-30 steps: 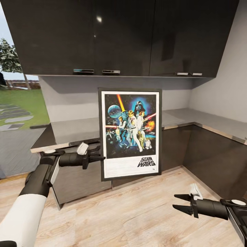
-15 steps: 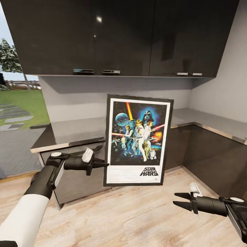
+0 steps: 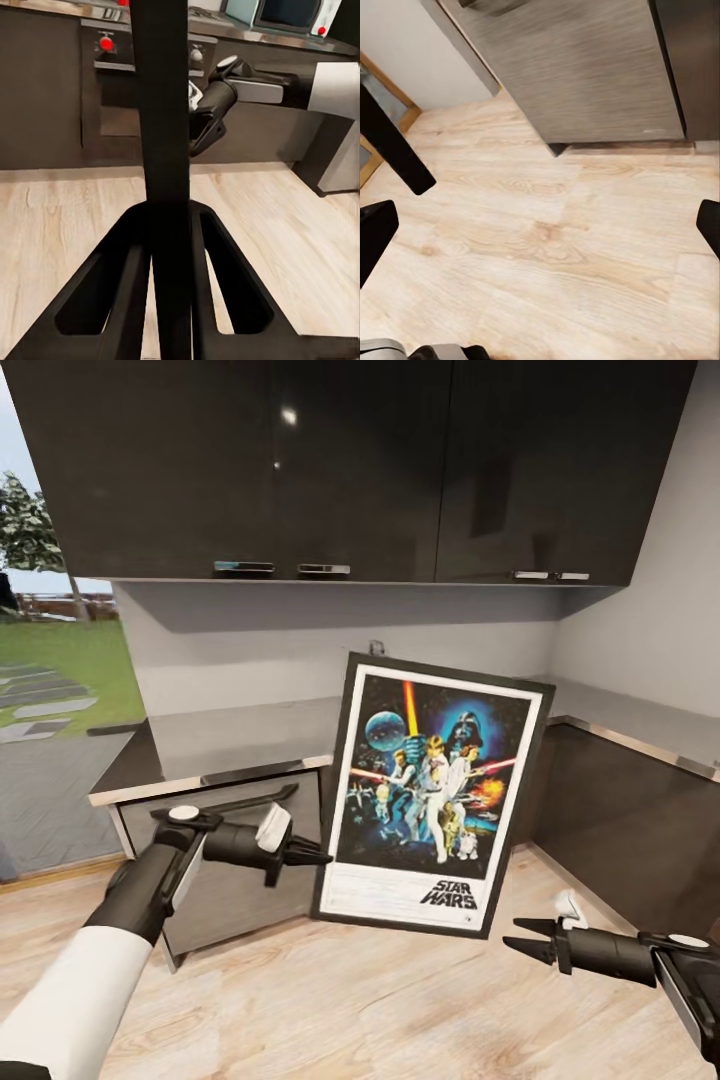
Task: Pick up the poster from the kitchen countertop and hang it on one of the wall nails in the kitchen.
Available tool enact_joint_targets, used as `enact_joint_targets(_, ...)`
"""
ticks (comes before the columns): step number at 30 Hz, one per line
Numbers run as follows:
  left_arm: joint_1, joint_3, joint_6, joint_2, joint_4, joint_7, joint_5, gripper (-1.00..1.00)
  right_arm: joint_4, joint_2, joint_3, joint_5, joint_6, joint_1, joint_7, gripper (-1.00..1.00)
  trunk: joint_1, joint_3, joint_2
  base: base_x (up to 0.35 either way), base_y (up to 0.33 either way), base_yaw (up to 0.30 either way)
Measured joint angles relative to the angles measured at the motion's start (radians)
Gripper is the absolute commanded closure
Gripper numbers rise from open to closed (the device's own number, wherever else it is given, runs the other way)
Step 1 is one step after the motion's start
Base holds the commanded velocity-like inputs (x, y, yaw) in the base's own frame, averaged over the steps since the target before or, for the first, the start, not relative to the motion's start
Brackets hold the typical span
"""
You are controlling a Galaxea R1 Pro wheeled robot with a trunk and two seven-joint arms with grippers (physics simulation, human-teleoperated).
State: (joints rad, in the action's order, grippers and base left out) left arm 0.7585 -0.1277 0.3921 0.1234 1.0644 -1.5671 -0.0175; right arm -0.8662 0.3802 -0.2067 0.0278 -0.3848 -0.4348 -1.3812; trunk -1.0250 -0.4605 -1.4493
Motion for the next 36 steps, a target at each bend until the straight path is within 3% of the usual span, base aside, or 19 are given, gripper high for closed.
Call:
enact_joint_targets(9,0.000,-0.022,-0.006,0.000,0.002,0.000,0.001,1.00,0.000,0.007,0.001,0.000,0.000,0.000,0.002,-1.00,0.000,0.000,0.000,0.000,0.000,0.000)
enact_joint_targets(36,0.000,-0.023,-0.044,-0.001,0.001,0.000,0.002,1.00,-0.001,0.002,0.015,0.001,0.001,0.001,-0.009,-1.00,0.000,0.000,0.000,0.000,0.000,0.000)
